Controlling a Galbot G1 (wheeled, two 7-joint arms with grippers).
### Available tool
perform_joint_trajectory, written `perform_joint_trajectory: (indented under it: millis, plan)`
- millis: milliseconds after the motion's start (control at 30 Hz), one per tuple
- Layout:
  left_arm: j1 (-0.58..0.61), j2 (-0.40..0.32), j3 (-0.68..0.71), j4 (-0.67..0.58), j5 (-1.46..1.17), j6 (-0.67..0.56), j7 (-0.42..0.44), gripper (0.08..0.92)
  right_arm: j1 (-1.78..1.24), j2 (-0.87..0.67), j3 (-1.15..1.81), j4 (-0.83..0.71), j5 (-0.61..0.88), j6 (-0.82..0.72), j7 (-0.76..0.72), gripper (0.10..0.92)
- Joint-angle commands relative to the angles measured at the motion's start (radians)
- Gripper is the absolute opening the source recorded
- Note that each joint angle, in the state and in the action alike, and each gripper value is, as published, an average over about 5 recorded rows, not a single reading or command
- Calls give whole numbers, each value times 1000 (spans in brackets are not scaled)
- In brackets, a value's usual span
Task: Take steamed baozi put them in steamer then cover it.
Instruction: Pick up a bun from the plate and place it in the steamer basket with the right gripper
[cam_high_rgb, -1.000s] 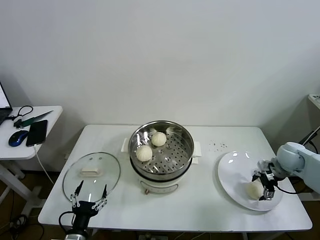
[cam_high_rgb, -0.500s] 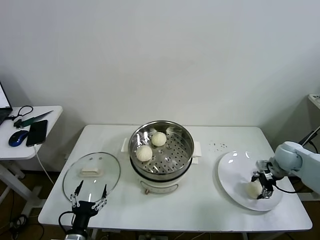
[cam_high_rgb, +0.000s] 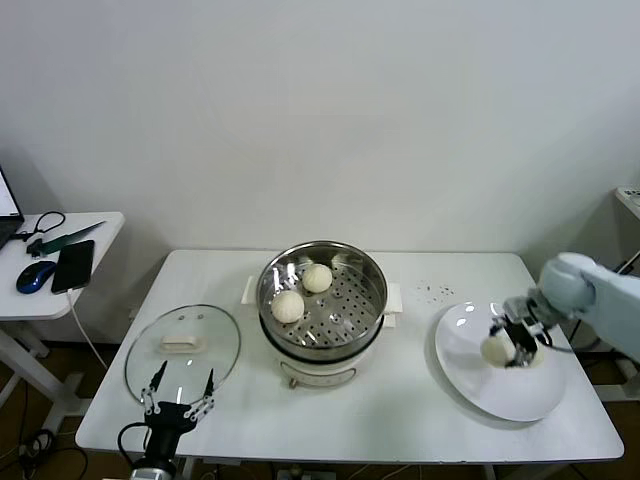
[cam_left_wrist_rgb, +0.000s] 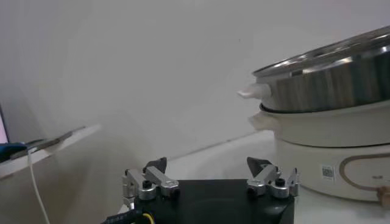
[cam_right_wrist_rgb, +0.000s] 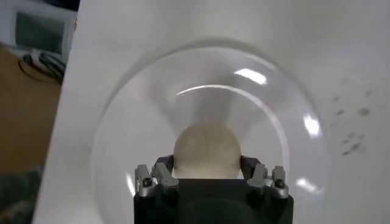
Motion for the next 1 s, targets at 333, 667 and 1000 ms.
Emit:
perform_joint_trajectory:
  millis: [333, 667, 1000]
  plan:
    - [-3, -10, 4, 4, -1, 4, 3, 823, 567, 481, -261, 55, 32, 380, -45, 706]
    - [-12, -27, 0, 4, -10, 3, 4, 823, 394, 663, -194, 87, -43, 371, -47, 708]
    - [-3, -18, -17, 10, -39, -7, 2, 823, 264, 744, -209, 90, -87, 371, -43, 713]
